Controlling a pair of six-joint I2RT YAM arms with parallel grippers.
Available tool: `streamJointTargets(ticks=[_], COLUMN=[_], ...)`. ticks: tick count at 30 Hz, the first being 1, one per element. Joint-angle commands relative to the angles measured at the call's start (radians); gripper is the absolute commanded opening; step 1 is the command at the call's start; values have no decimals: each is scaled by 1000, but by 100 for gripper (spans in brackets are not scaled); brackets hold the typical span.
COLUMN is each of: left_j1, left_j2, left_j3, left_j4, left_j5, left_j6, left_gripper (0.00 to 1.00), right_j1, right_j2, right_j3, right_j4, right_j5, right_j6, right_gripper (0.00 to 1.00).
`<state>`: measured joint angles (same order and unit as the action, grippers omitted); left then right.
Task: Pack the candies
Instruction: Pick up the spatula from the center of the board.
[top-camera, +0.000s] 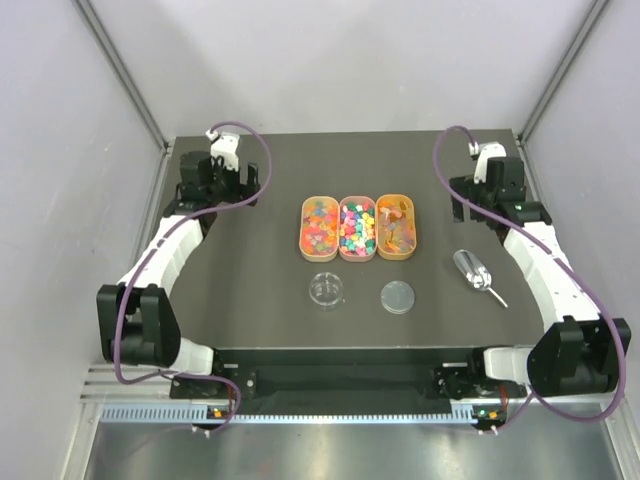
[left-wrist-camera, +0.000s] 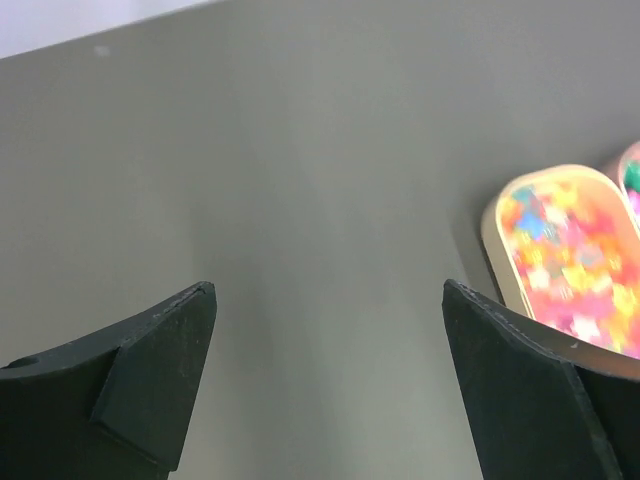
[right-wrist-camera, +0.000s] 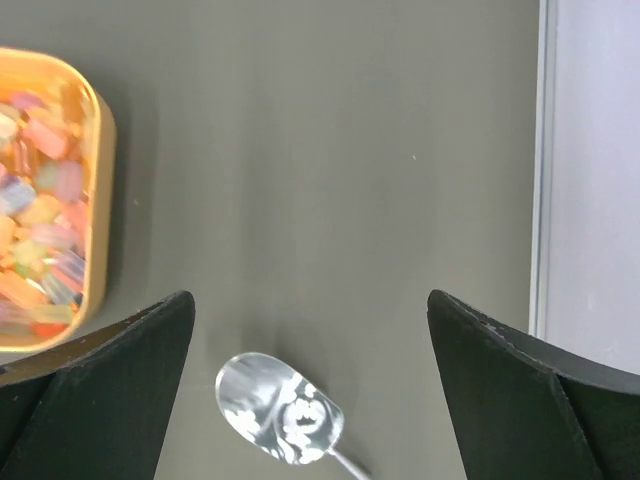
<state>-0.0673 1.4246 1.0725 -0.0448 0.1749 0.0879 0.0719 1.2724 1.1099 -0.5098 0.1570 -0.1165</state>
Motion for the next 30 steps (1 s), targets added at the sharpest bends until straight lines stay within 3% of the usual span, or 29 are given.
streamJointTargets(ticks=[1, 3, 8, 15, 16, 17, 19, 23, 30], left_j1=[-3, -21, -34, -100, -106, -112, -118, -155, -189], left_j2=[30, 59, 212, 232, 238, 253, 270, 289, 290], left_j3=[121, 174, 404, 316, 319, 339, 362, 397, 399], left_j4=[-114, -150, -416, -302, -299, -308, -329, -337, -317], left_j5=[205, 207, 296, 316, 336, 365, 415, 397, 361], left_j6=[143, 119, 73, 66, 50, 58, 75, 93, 88], left_gripper=[99, 99, 99, 99, 99, 90, 85, 80, 77], right_j1=[-36, -63, -149, -179, -181, -184, -204, -286, -521], right_j2=[-80, -157, -344, -513, -519, -525, -544, -558, -412], right_j3=[-36, -109, -332, -459, -470, -490, -508, -562, -558], right_j4=[-36, -45, -38, -203, -216, -214, -210, -199, -211], right_j5=[12, -77, -218, -398, -396, -393, -383, -385, -503], right_j6=[-86, -191, -405, -572, -574, -577, -594, -670, -868], right_gripper=[100, 100, 100, 99, 97, 95, 93, 92, 84])
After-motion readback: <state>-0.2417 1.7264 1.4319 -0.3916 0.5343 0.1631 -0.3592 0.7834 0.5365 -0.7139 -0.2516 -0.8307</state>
